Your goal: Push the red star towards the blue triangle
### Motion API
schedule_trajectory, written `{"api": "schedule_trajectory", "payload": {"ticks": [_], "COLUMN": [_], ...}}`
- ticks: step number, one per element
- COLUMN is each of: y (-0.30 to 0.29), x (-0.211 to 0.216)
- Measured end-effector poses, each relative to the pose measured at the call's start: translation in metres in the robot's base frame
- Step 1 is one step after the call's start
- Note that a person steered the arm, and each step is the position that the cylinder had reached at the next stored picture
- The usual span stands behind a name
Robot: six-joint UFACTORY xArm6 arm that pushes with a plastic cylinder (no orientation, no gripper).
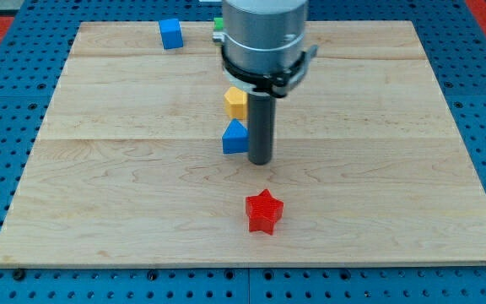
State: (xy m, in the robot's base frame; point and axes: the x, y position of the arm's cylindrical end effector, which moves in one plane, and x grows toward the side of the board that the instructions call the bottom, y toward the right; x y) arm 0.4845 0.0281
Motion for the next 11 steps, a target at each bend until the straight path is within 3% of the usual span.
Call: {"api": "schedule_trajectory", "payload": {"ticks": [1, 2, 3, 5, 6, 8, 9, 10, 11], "y": [0.076, 0.068, 0.01, 0.027, -0.009, 0.002, 0.012, -0.041, -0.057], "x": [0.034, 0.071, 0.08, 0.112, 0.104, 0.062, 0.091, 0.093, 0.08]}}
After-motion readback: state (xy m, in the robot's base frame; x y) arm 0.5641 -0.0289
